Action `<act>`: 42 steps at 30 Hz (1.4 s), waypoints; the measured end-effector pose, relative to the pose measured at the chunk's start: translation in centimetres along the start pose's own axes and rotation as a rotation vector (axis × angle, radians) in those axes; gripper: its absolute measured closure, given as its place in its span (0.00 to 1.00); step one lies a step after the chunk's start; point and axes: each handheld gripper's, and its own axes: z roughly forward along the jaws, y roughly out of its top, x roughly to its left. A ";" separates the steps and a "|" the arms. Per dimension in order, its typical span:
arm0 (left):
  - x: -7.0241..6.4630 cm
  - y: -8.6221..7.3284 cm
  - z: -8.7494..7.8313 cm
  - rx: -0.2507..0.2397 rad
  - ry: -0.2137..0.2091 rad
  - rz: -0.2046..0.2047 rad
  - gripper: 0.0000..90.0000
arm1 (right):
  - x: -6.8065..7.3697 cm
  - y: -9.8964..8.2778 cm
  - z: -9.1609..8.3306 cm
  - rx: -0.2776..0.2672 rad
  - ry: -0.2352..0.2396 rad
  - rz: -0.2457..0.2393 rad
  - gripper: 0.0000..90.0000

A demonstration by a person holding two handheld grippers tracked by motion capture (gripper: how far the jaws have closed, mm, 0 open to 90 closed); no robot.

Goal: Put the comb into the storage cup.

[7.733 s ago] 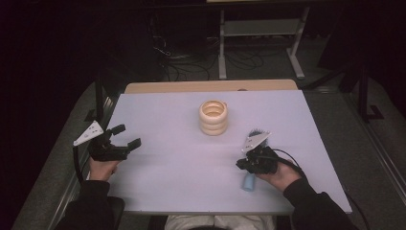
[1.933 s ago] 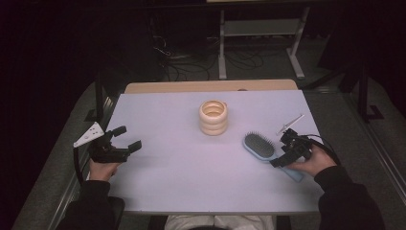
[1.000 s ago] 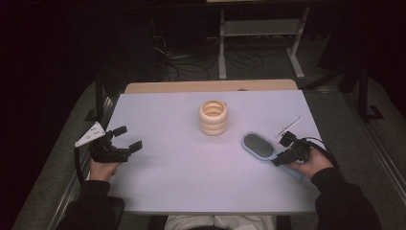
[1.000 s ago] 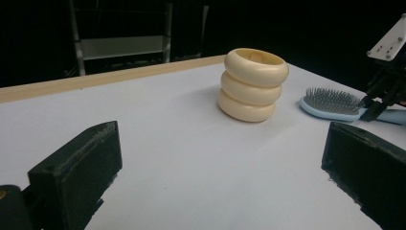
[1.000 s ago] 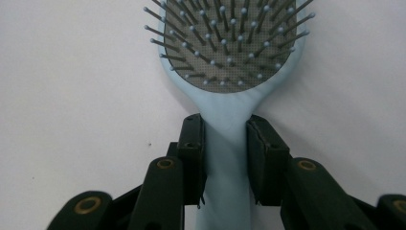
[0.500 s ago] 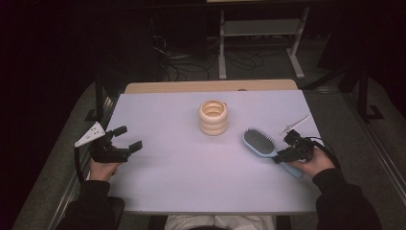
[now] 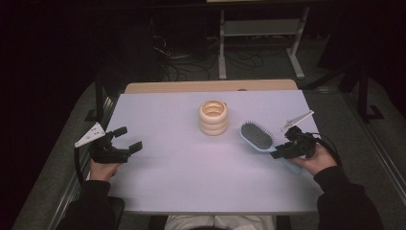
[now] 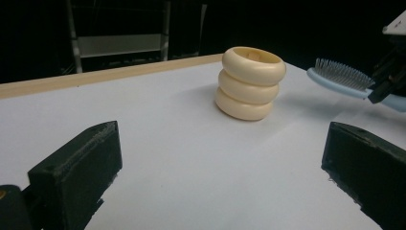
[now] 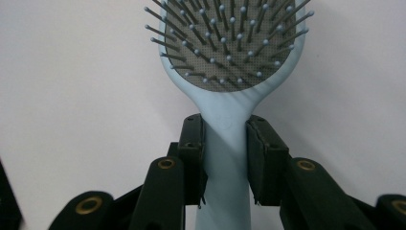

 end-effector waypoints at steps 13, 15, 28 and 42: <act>-0.7 0.2 0.1 0.020 -0.044 0.032 0.00 | 1.1 1.9 -1.8 -0.025 -0.003 -0.054 0.77; -0.6 0.3 0.0 0.018 -0.043 0.026 0.00 | 1.3 2.4 -2.0 -0.030 -0.005 -0.069 0.77; -0.3 1.2 -0.3 0.004 -0.016 0.022 0.00 | 2.9 5.7 -2.6 -0.055 -0.002 -0.123 0.77; -0.6 2.8 0.8 0.025 -0.030 0.038 0.00 | 4.4 8.6 -3.2 -0.069 -0.010 -0.181 0.77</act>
